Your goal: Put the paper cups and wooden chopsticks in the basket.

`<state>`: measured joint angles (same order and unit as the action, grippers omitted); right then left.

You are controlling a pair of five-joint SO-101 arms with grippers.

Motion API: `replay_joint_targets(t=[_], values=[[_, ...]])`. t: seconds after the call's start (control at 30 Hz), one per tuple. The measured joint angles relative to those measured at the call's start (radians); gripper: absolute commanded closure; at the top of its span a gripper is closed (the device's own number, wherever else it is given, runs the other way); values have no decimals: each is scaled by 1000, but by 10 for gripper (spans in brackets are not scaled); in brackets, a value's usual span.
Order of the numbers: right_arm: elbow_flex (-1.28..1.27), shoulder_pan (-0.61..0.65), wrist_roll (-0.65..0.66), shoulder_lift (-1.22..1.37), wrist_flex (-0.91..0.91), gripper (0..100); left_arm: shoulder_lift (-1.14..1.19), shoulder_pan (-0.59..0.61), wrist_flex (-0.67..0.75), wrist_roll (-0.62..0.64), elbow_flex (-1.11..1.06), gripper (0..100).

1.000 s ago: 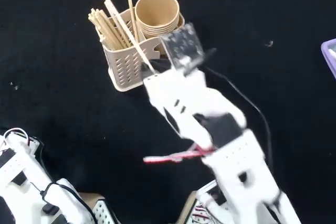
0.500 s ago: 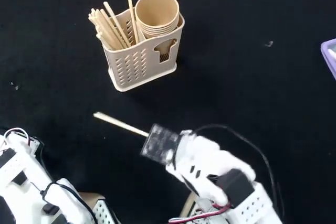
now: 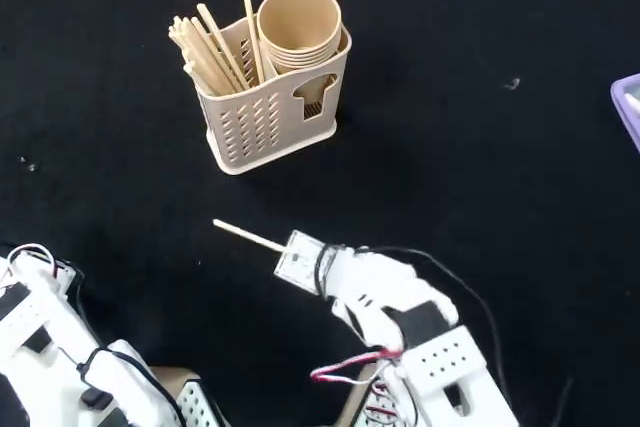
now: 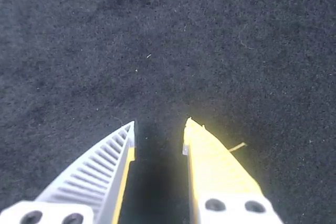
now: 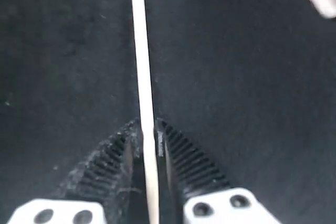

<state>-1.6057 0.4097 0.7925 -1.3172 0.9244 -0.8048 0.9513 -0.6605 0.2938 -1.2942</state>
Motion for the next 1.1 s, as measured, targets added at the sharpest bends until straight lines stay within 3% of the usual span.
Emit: replay_joint_targets(t=[0.13,0.3,0.4,0.57,0.83,0.9,1.0,1.1], values=[[144,-8,-58,141,74,809,0,0,0,0,0,845],[376,3,-201,376,120,806,0,0,0,0,0,845],[482,84,-233,525,120,807,0,0,0,0,0,845],[574,232,-267,787,-20,808,0,0,0,0,0,845],[795,252,-279,1241,-132,809,0,0,0,0,0,845],[844,252,-281,1313,-133,835,0,0,0,0,0,845],[904,250,-261,1364,-101,993,0,0,0,0,0,845],[948,244,-226,1376,-84,992,0,0,0,0,0,845]])
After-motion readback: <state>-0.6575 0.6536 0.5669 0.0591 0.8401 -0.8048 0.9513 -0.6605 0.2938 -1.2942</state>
